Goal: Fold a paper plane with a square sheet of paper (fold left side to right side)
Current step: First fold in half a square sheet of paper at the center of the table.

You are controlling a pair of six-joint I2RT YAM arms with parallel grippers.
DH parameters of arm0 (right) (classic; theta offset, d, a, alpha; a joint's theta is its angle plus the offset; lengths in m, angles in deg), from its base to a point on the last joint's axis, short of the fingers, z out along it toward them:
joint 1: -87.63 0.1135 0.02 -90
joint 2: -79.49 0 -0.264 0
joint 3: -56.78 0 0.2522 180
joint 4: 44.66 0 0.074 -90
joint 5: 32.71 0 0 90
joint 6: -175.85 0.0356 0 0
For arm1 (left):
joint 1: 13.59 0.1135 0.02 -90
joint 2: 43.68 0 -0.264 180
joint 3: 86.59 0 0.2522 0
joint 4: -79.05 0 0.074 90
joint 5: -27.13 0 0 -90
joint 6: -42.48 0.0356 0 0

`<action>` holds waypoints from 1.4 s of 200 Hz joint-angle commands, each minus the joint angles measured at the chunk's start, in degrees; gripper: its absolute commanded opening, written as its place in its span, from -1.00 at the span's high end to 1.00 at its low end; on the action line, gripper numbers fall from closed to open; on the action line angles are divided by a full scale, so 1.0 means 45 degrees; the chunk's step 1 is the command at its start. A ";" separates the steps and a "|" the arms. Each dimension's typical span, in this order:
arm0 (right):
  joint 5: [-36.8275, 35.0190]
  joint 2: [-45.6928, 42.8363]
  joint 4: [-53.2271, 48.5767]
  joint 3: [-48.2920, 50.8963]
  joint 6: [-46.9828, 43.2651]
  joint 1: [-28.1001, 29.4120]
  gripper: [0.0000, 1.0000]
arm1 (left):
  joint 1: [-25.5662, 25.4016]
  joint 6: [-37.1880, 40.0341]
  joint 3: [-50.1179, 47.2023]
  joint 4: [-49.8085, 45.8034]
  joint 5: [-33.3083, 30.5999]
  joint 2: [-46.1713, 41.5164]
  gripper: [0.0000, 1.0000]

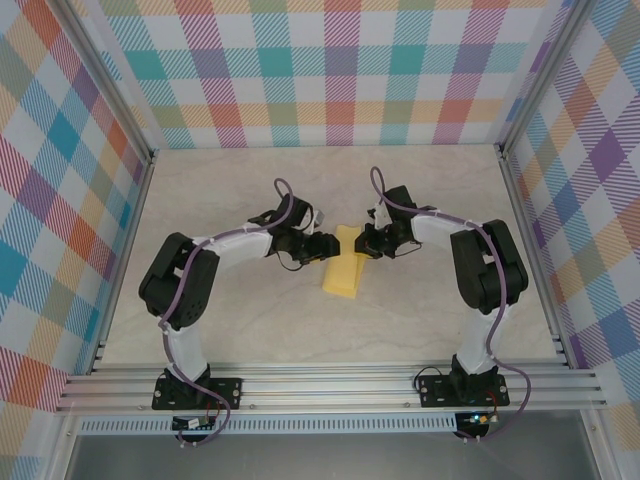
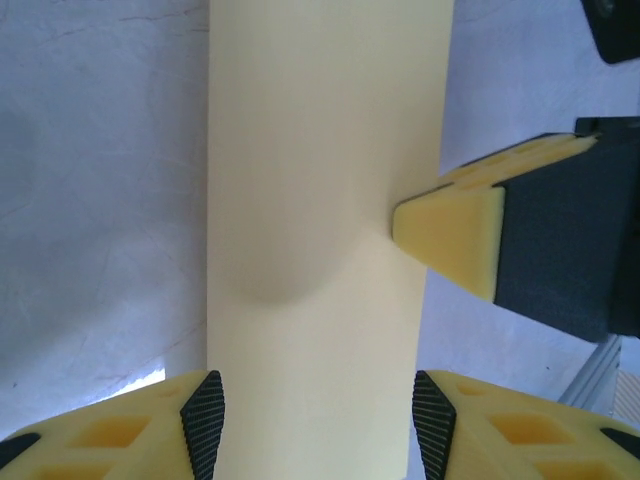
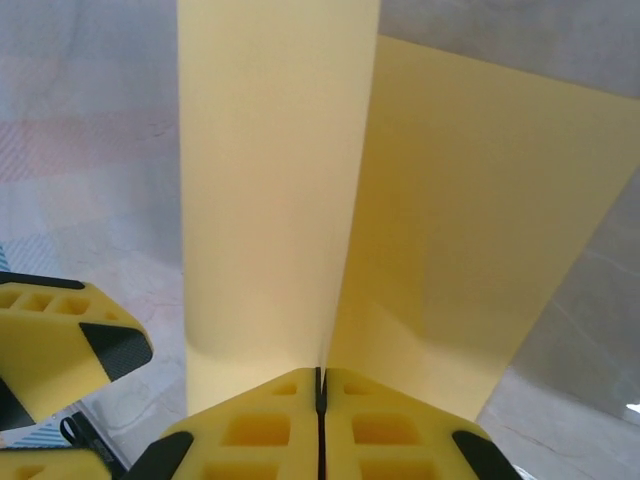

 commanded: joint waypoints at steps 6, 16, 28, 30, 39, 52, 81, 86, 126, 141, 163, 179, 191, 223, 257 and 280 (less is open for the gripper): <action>-0.0232 0.0137 -0.0330 -0.0053 -0.0310 -0.0051 0.88 | -0.0264 0.0349 0.0832 -0.1395 -0.0463 0.0777 -0.07; -0.0227 0.0141 -0.0315 0.0029 -0.0283 -0.0051 0.87 | -0.0333 0.0426 0.1107 -0.1633 -0.0641 0.1033 -0.05; -0.0242 0.0165 -0.0297 0.0080 -0.0307 -0.0054 0.86 | -0.0382 0.0486 0.1399 -0.1932 -0.0910 0.1241 -0.04; -0.0252 0.0173 -0.0292 0.0088 -0.0308 -0.0052 0.86 | -0.0382 0.0484 0.1428 -0.1970 -0.0953 0.1288 -0.04; -0.0255 0.0194 -0.0295 0.0119 -0.0302 -0.0050 0.85 | -0.0402 0.0470 0.1604 -0.2131 -0.1069 0.1449 -0.01; -0.0230 0.0160 -0.0299 0.0149 -0.0306 -0.0051 0.82 | -0.0450 0.0471 0.1824 -0.2351 -0.1193 0.1668 0.04; -0.0863 -0.0341 -0.0671 0.0280 -0.0480 -0.0098 0.60 | -0.0631 0.0626 0.2190 -0.2735 -0.1351 0.2065 0.12; -0.0995 -0.0495 -0.0736 0.0330 -0.0514 -0.0137 0.54 | -0.0664 0.0663 0.2251 -0.2803 -0.1387 0.2090 0.13; -0.2057 -0.1940 -0.1062 0.1076 -0.0600 -0.0789 0.19 | -0.0829 0.0858 0.2508 -0.3182 -0.1551 0.2263 0.13; -0.2600 -0.2396 -0.1281 0.1257 -0.0728 -0.0924 0.15 | -0.0851 0.0918 0.2560 -0.3237 -0.1550 0.2319 0.13; -0.3284 -0.2743 -0.1586 0.1407 -0.0868 -0.1022 0.12 | -0.0942 0.1104 0.2716 -0.3430 -0.1570 0.2396 0.13; -0.3364 -0.2832 -0.1573 0.1544 -0.0865 -0.1133 0.12 | -0.1041 0.1325 0.2896 -0.3736 -0.1701 0.2498 0.13; -0.3361 -0.2870 -0.1529 0.1628 -0.0829 -0.1193 0.12 | -0.1099 0.1473 0.3026 -0.3962 -0.1796 0.2558 0.13; -0.3288 -0.2817 -0.1497 0.1672 -0.0848 -0.1248 0.12 | -0.1222 0.1703 0.3255 -0.4328 -0.1966 0.2685 0.12; -0.2829 -0.2682 -0.1408 0.1672 -0.0829 -0.1245 0.13 | -0.1300 0.1757 0.3426 -0.4464 -0.1990 0.2849 0.08; -0.2664 -0.2666 -0.1373 0.1692 -0.0813 -0.1251 0.13 | -0.1320 0.1753 0.3571 -0.4587 -0.2031 0.2965 0.08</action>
